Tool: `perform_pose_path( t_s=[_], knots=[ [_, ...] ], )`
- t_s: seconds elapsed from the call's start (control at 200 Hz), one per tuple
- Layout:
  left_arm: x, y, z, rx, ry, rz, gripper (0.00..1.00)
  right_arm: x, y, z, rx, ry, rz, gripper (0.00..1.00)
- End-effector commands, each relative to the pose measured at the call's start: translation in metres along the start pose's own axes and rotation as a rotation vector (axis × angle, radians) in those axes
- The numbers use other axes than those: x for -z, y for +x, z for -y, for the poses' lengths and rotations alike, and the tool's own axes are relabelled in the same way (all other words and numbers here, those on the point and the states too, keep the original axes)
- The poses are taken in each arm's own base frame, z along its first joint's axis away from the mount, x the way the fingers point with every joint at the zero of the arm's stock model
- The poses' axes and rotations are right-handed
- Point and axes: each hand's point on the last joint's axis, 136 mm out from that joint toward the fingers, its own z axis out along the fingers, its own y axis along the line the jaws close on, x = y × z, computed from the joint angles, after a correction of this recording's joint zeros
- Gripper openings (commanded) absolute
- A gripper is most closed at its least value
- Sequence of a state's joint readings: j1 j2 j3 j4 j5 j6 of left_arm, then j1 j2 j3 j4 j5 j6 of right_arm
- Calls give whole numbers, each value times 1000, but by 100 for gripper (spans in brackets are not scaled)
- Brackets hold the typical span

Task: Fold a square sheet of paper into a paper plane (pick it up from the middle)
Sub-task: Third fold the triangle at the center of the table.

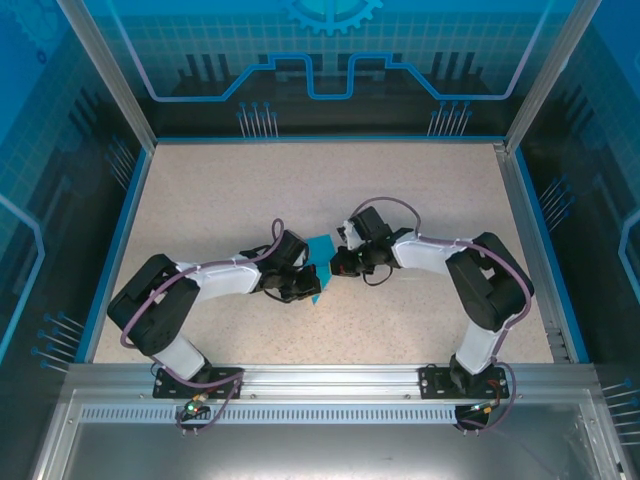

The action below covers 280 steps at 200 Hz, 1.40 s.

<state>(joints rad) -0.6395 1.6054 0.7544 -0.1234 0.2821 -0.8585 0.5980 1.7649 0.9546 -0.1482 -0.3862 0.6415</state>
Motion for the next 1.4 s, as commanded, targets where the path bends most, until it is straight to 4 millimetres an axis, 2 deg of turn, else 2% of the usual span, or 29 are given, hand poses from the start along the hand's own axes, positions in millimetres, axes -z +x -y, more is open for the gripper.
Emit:
perform_pose_path(
  t_s=[0.0, 0.145, 0.325, 0.795, 0.95, 1.175, 1.28, 1.396],
  knots=[
    [-4, 0, -10, 38, -37, 19, 0, 3, 4, -19, 18, -54, 13, 0],
    [-5, 3, -25, 66, -96, 17, 0, -8, 11, -24, 27, -60, -26, 0],
    [-7, 7, -29, 77, -103, 4, 0, -23, 12, -28, 32, -59, -59, 0],
    [-13, 9, -32, 76, -116, -17, 0, -43, 20, -7, 10, 14, -120, 0],
    [-8, 9, -24, 65, -90, -17, 0, -46, 24, 0, 2, 38, -137, 0],
    [-3, 12, 4, 36, 43, -43, 1, -47, 28, 7, -8, 65, -155, 0],
    [-5, 15, 3, 40, 49, -55, 2, -48, 28, 7, -10, 67, -154, 0],
    [-9, 19, -12, 56, -8, -68, 2, -48, 28, 7, -12, 67, -155, 0]
  ],
)
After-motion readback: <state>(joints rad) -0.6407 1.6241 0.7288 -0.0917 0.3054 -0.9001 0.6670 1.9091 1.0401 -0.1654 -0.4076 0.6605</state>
